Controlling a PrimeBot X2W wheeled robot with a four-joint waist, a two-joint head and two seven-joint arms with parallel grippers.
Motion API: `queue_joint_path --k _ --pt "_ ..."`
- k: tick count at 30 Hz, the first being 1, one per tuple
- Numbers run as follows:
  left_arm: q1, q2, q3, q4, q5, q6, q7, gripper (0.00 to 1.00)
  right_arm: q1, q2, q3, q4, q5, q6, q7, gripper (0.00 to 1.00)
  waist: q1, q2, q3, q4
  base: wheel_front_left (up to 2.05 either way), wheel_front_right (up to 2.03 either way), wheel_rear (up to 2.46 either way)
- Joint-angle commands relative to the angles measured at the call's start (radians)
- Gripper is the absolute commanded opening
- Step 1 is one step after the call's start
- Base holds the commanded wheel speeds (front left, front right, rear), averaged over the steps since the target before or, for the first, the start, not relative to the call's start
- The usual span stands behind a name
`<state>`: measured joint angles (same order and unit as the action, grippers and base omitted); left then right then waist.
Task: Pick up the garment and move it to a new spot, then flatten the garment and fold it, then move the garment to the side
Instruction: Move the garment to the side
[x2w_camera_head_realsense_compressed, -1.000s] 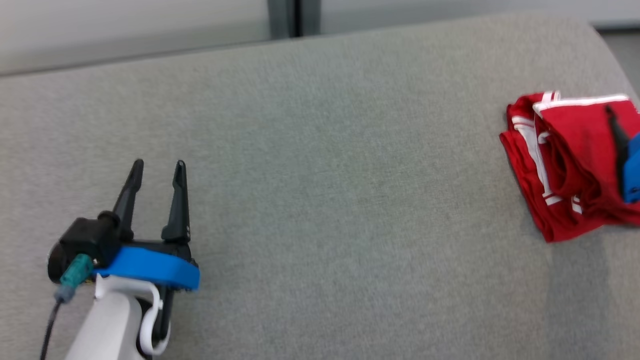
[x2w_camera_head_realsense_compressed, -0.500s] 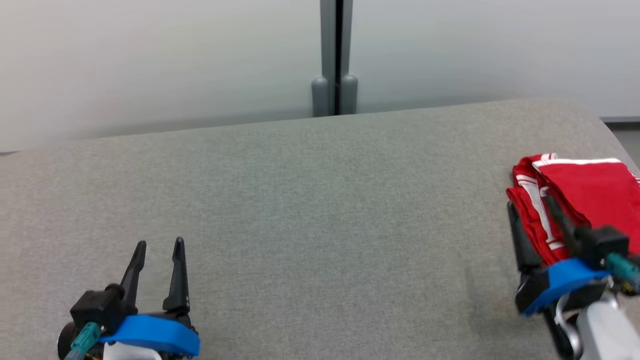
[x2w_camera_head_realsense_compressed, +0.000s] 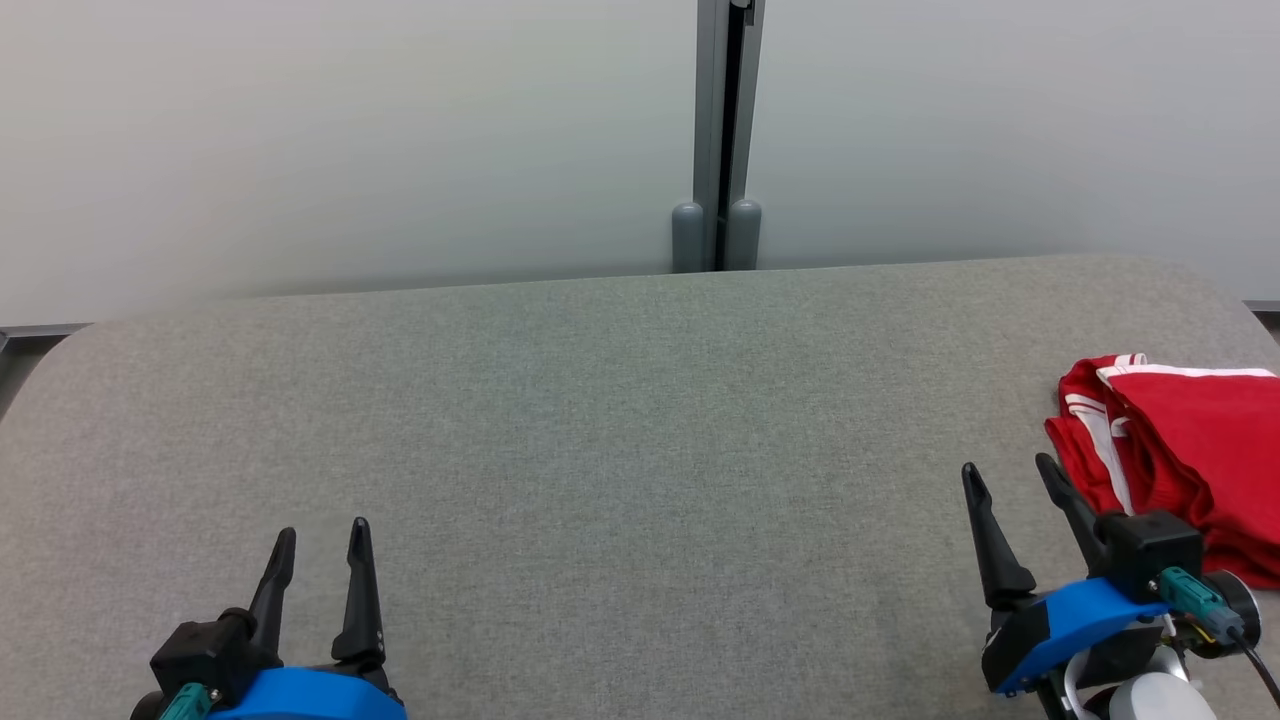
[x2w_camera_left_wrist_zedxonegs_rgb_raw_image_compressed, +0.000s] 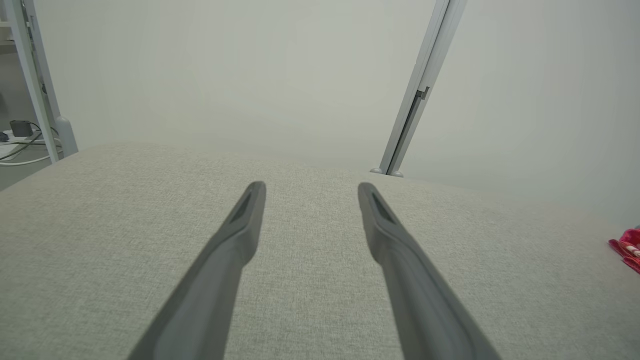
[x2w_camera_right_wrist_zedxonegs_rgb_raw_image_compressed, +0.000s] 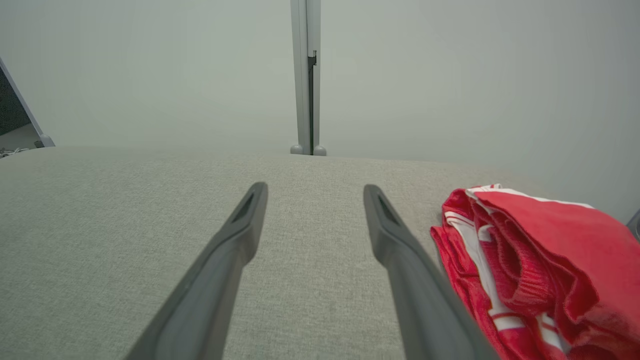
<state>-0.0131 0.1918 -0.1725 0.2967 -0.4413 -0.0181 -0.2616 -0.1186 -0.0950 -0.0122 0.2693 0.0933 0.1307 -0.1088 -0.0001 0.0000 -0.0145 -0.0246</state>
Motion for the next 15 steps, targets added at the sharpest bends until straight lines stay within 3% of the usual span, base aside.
queue_joint_path --k 1,15 --pt "0.007 0.001 0.004 0.004 0.002 -0.001 -0.004 1.0 0.015 0.009 -0.004 -0.006 -0.007 0.0 0.002 1.0 0.0001 0.0 -0.001 0.002 0.0 0.0 0.0" --pt "-0.012 -0.002 0.024 0.045 -0.006 -0.009 -0.004 1.0 0.062 0.037 -0.035 -0.024 -0.007 0.0 0.0 1.0 0.0001 0.0 -0.005 0.008 0.0 0.0 0.0"
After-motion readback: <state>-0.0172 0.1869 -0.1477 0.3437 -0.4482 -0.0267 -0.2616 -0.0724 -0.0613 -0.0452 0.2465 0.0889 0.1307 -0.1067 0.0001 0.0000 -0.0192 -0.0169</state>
